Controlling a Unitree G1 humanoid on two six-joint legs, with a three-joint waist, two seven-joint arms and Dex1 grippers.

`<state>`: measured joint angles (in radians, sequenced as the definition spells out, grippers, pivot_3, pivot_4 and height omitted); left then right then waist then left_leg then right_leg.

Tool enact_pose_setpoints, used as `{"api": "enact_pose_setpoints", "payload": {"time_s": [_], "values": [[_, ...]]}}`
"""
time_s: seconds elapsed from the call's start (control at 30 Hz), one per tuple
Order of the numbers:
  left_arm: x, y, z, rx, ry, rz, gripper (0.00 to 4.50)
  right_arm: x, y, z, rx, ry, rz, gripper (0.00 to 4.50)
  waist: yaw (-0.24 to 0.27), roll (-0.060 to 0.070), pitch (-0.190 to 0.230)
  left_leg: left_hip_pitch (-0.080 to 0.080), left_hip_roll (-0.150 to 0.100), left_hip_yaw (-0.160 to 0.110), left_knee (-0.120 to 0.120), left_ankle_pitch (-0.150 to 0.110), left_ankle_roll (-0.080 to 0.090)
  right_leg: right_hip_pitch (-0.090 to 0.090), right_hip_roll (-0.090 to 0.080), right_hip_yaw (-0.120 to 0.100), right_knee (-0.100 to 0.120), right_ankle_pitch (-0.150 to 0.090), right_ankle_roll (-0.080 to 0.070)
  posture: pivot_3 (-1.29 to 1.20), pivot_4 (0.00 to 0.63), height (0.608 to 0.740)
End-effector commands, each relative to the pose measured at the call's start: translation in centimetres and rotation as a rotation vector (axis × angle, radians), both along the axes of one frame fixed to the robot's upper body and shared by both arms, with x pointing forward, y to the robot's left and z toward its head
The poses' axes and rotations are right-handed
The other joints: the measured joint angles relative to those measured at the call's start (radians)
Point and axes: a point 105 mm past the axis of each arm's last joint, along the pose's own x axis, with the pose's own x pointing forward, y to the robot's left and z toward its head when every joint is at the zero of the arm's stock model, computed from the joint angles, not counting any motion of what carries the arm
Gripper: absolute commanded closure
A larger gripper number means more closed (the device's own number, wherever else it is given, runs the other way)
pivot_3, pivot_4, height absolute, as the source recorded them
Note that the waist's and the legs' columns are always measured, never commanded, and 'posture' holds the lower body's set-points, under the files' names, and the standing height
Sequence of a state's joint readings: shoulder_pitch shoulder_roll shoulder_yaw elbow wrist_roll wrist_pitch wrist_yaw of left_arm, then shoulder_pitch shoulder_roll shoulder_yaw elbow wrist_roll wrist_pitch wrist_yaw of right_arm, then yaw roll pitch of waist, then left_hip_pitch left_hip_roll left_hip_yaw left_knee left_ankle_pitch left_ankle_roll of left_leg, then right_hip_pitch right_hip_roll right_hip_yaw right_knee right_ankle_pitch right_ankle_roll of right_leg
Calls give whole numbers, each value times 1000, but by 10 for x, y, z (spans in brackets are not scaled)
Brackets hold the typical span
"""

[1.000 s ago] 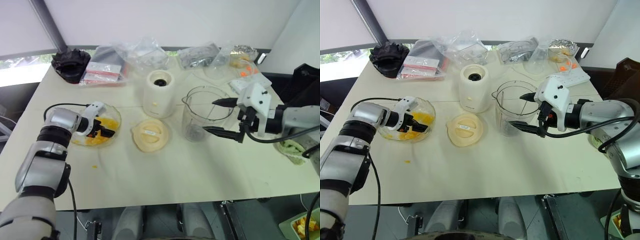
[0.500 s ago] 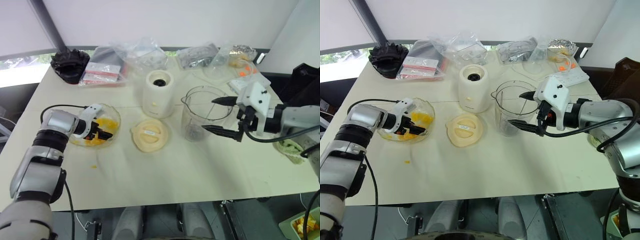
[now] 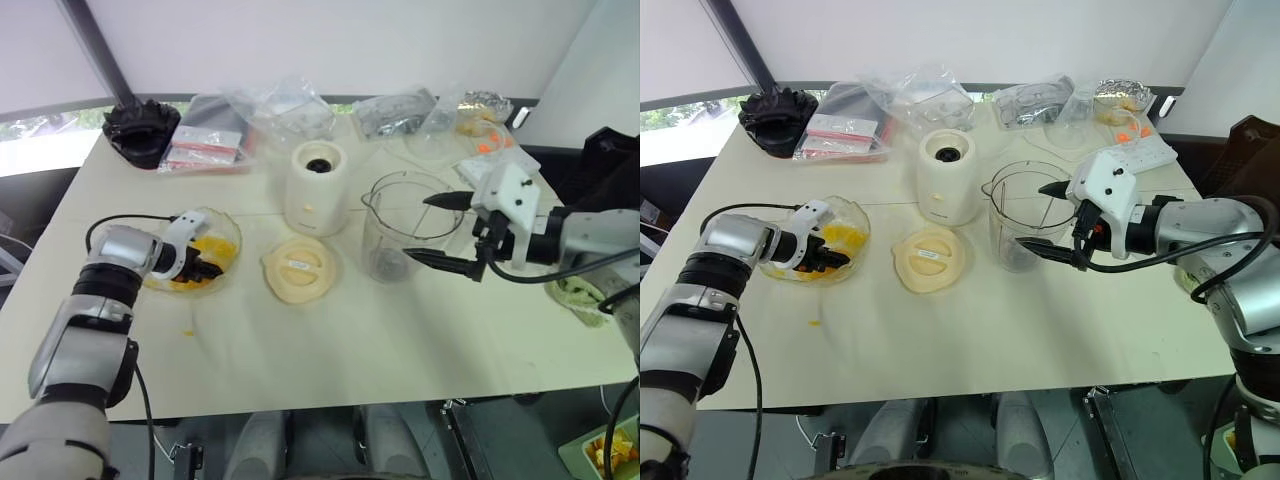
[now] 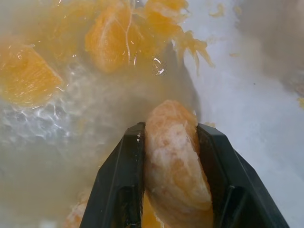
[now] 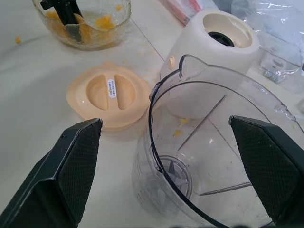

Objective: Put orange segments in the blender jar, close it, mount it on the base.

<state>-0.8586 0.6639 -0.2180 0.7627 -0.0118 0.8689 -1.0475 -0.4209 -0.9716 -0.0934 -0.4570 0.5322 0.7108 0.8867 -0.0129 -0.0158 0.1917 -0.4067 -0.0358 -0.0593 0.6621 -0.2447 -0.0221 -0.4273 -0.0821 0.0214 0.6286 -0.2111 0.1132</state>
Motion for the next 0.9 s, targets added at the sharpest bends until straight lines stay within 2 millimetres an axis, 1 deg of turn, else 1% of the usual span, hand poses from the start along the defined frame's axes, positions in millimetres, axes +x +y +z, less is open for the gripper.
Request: {"api": "enact_pose_setpoints", "payload": {"time_s": [0.03, 0.1, 0.13, 0.37, 0.47, 0.57, 0.63, 0.7, 0.8, 0.9], "values": [[-9, 9, -15, 15, 56, 50, 3507, 0, 4, 11, 1, -60, 16, 0, 0, 0, 0, 0, 0, 0, 0, 0, 0, 0, 0, 0, 0, 0, 0, 0, 150, 740], [-9, 9, -14, 9, 54, 57, 4233, 0, 4, 11, 3, -61, 16, 0, 0, 0, 0, 0, 0, 0, 0, 0, 0, 0, 0, 0, 0, 0, 0, 0, 150, 740], [-10, 10, -14, 6, 54, 61, 4490, 0, 5, 11, 3, -61, 16, 0, 0, 0, 0, 0, 0, 0, 0, 0, 0, 0, 0, 0, 0, 0, 0, 0, 150, 740], [-10, 12, -8, -65, 40, 125, 4490, 3, 4, 11, 1, -67, 16, 0, -1, 0, 0, 0, 0, 0, 0, 0, 0, 0, 0, 0, 0, 0, 0, 0, 150, 740], [-8, 10, 6, -166, 6, 170, 4490, 3, 5, 11, 1, -68, 16, 0, -2, 0, 0, 0, 0, -1, 0, 0, 0, 0, 0, 0, 0, 0, 0, 0, 150, 740], [-7, 13, 22, -264, -55, 217, 4490, 3, 5, 11, -1, -68, 17, 0, -1, -1, 1, -1, 1, -1, 0, 0, 0, -1, 0, 0, 0, 0, 1, 0, 150, 740], [-10, 18, 34, -319, -93, 243, 4490, 3, 5, 10, -2, -68, 17, 0, -1, -2, 1, -1, 1, -1, 0, 0, 0, -1, 0, 0, 0, 0, 1, 0, 150, 740], [-13, 21, 44, -354, -133, 265, 4490, 3, 5, 10, -4, -67, 17, 0, -1, -2, 1, -1, 2, -1, 0, 0, 0, -1, -1, 0, 0, 0, 1, 0, 150, 740], [-16, 28, 64, -402, -206, 303, 4490, 3, 4, 10, -8, -66, 17, 0, 0, -2, 1, -1, 2, -1, 0, 0, 0, -1, -1, 0, 0, 0, 0, 0, 150, 740], [-17, 28, 79, -435, -257, 320, 4490, 3, 3, 10, -9, -64, 16, 0, 3, -2, 1, -1, 2, -1, 0, 0, 0, -1, -1, 0, 0, 0, 0, 0, 150, 740]]}}
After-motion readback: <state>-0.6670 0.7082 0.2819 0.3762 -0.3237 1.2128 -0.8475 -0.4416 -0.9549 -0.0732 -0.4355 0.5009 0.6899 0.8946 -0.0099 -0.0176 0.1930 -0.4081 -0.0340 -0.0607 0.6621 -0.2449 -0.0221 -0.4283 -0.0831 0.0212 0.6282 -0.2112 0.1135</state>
